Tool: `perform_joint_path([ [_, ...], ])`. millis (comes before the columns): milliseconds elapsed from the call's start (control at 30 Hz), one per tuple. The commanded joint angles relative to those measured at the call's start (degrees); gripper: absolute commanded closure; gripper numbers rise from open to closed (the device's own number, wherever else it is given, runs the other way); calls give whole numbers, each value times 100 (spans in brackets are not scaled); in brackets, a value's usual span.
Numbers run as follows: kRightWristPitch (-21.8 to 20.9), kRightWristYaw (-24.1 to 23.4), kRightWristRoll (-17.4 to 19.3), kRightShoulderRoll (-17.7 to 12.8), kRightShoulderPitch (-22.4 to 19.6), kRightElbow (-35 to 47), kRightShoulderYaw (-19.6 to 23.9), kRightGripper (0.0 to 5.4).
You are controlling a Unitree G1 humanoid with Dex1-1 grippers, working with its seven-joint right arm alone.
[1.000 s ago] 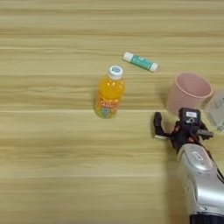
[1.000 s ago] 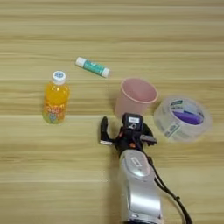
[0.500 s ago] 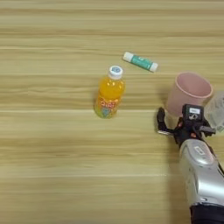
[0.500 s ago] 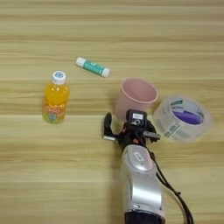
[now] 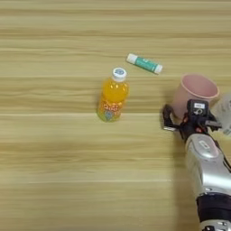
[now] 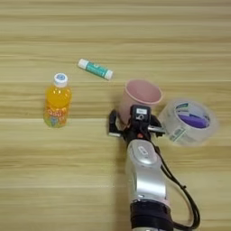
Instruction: Move the objects on the table
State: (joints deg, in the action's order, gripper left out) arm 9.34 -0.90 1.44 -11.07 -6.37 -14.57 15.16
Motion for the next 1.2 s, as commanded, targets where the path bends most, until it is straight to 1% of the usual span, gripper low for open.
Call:
perform_joint_path([
  [33,-24,-47,-22,-143,-213,-183,0,3],
  [267,-117,-21,-14,-147,-299,-354,-18,3],
  [567,-170,-14,-7,-140,-279,-365,-22,3],
  [600,-175,-1,-3,-139,-273,-356,-27,24],
  [633,-187,8,-11,-141,-261,-343,-39,32],
  [700,-209,9,-25,-144,-248,-336,-53,67],
  [967,-286,-51,-61,-135,-178,-290,-105,158],
  [1033,-302,-57,-62,-133,-165,-287,-117,169],
  [1200,-357,-68,-79,-72,-89,-209,-180,170],
])
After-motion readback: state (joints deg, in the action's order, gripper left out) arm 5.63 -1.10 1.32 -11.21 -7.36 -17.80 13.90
